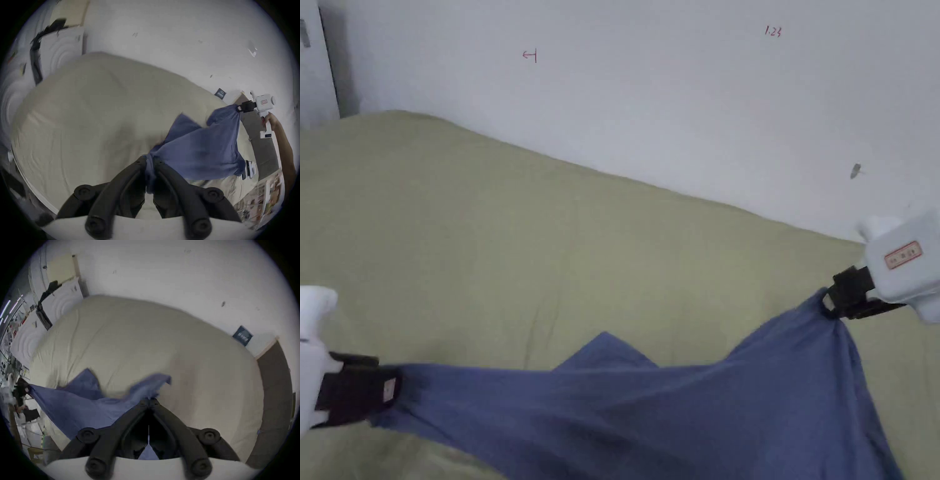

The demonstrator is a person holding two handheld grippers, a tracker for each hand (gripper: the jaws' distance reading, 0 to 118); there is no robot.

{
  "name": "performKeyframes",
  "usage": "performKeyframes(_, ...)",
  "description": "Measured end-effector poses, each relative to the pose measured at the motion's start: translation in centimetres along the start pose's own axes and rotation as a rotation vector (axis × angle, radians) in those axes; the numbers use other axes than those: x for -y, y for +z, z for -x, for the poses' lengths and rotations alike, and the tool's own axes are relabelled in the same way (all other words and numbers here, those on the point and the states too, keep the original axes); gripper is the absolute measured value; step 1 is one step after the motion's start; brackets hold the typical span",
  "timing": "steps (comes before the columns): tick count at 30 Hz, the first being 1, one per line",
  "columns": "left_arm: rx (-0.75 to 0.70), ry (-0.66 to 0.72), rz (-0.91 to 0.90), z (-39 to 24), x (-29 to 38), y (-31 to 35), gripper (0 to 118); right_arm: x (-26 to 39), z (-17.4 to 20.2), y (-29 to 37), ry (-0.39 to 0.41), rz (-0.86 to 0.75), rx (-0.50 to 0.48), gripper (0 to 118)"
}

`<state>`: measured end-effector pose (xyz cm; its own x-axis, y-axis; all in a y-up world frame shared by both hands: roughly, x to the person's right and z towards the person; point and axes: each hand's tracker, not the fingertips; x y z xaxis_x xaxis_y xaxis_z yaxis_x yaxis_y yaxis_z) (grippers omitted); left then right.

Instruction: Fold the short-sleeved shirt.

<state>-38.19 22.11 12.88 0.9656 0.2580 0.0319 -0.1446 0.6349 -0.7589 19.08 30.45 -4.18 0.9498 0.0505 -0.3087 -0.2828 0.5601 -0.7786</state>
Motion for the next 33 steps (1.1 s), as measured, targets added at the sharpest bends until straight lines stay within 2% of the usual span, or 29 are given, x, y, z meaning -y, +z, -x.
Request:
performKeyframes(4,0.002,-0.125,-0.069,-3.0,-8.4,2.5,8,-1.5,-2.8,5.7,-0.098,-0.118,0.027,0)
performKeyframes(7,0.000,-0.185,-0.087,-5.2,-14.4,3.2,8,-2.4,-4.3,10.0,-0.115,-0.220,0.113,0)
performKeyframes(17,-0.089,-0.292,-0.173,-10.9,-28.5,3.2,8,-8.2,-9.2,18.2,-0.228,-0.443,0.246,0)
performKeyframes(25,-0.156,-0.292,-0.246,-11.7,-35.4,3.5,8,-13.4,-9.8,21.1,-0.229,-0.544,0.287,0)
performKeyframes(33,-0.208,-0.271,-0.313,-11.1,-37.8,4.3,8,-15.5,-8.3,22.3,-0.201,-0.607,0.318,0)
